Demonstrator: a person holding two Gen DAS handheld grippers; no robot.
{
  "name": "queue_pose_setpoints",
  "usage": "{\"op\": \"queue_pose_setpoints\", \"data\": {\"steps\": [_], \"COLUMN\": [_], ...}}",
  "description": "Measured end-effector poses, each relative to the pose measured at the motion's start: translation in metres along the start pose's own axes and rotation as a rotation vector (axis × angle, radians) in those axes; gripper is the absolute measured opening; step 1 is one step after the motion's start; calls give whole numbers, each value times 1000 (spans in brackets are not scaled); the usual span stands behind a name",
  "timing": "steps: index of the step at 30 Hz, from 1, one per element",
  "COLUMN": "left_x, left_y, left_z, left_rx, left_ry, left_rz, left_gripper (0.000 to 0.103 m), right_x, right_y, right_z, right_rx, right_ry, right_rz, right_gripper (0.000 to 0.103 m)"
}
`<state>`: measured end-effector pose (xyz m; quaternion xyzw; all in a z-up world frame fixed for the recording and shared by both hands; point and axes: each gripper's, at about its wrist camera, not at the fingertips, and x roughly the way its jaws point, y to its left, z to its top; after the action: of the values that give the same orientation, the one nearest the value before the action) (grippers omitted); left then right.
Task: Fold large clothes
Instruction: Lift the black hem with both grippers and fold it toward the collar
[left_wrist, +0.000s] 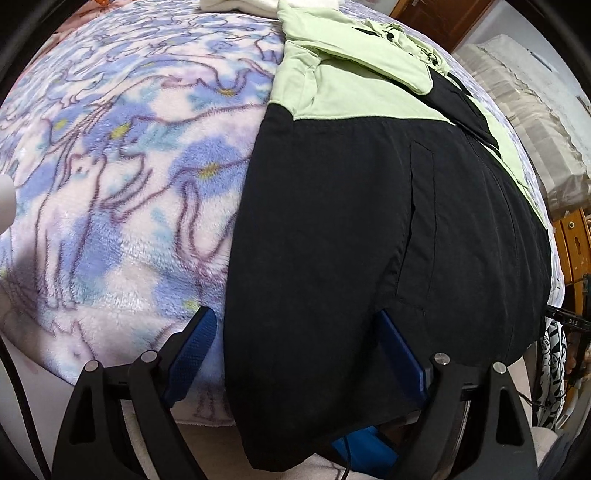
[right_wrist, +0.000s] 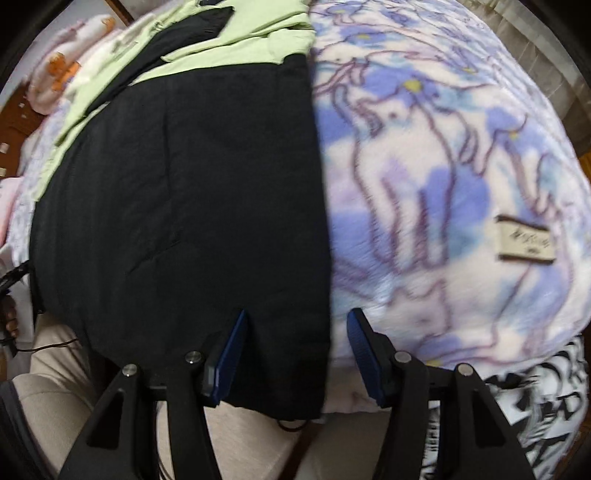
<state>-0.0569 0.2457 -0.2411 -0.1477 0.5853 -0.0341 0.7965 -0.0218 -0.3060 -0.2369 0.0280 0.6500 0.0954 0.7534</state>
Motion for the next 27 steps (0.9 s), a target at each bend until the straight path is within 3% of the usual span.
{"op": "queue_pose_setpoints", "data": {"steps": [3, 4, 5, 6, 8, 11, 14, 17, 22, 25, 27], "left_x": [4, 5, 5, 6, 5, 1, -13, -37, -87, -103, -105], "left_y": [0, -1, -2, -5, -12, -36, -60, -73, -82, -86, -81], "left_z": [-4, -5, -6, -7, -7, -2, 10, 34, 98, 144, 176], "left_rx": [2, 1, 3, 15, 41, 125, 155, 81, -73, -131, -165], "left_ry": [14, 20, 26, 38, 61, 73, 50, -18, -210, -298, -346], "left_rz": [-26, -31, -30, -33, -73, -27, -106, -242, -453, -475, -448], "left_gripper": [86, 81, 66, 56, 8, 4, 3, 3, 3, 3, 3], "right_x": [4, 4, 4, 2, -2, -15, -34, -69, -122, -140, -142], "right_y": [8, 11, 13, 15, 27, 53, 67, 79, 92, 82, 71], "right_z": [-6, -7, -6, -5, -3, 3, 18, 38, 89, 131, 162], "right_rx": [-19, -26, -34, -39, -75, -158, -190, -197, -160, -77, 7], "right_ry": [-16, -19, -23, -27, -32, -62, -121, -227, -419, -511, -545], "right_rz": [-5, 4, 17, 21, -4, -11, 39, 114, 240, 291, 302], "right_gripper": [51, 40, 19, 13, 7, 6, 5, 5, 5, 5, 5]}}
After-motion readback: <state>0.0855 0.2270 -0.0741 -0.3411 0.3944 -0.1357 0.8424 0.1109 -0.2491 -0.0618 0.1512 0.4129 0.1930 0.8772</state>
